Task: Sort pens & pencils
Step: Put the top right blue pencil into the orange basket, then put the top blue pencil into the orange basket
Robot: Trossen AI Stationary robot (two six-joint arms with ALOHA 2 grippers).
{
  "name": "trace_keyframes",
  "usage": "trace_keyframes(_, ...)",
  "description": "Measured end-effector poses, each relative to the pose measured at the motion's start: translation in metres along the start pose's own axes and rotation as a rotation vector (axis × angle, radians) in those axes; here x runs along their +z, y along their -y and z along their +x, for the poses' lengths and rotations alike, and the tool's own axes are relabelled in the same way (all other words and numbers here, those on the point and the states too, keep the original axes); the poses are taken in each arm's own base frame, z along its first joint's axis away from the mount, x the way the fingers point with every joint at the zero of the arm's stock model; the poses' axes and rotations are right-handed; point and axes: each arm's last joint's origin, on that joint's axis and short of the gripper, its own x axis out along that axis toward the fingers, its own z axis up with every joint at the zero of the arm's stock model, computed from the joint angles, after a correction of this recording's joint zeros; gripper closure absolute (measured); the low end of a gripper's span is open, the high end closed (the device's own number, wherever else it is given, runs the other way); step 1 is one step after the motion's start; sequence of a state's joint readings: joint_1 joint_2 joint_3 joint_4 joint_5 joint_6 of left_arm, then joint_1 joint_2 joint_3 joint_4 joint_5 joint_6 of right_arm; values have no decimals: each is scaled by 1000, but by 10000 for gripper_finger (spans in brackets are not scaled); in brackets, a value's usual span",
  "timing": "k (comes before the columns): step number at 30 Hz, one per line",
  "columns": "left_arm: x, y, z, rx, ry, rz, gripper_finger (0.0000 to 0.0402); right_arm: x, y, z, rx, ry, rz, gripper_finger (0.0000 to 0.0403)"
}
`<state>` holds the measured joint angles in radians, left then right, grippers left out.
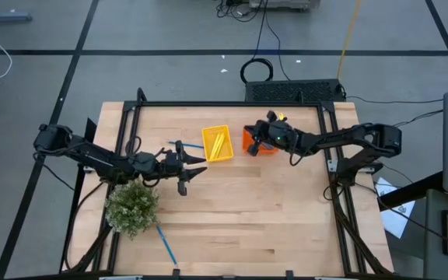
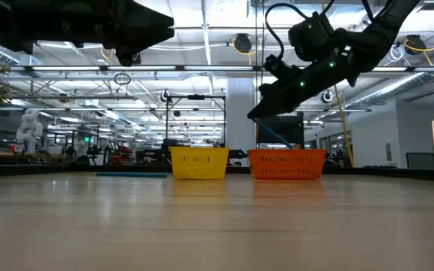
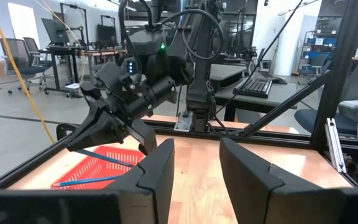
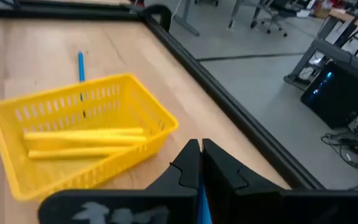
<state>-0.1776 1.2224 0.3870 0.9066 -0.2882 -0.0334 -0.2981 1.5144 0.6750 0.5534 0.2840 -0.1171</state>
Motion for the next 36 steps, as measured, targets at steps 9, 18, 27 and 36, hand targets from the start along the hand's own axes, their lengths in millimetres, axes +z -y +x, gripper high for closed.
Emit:
trace_keyframes(9, -1, 0, 0, 1, -7, 2, 268, -1, 0, 0, 1, -17, 40, 391)
trace_keyframes(18, -2, 0, 0, 1, -15, 5, 268, 5, 3, -7, -2, -4, 53, 279)
trace_keyframes(27, 3, -2, -10, 2, -82, 3, 268, 18, -4, -59, 131, 43, 140, 222)
trace_keyframes(36, 21, -8, -31, 6, -106, -22, 268, -30, -32, -114, 365, 370, 221, 225)
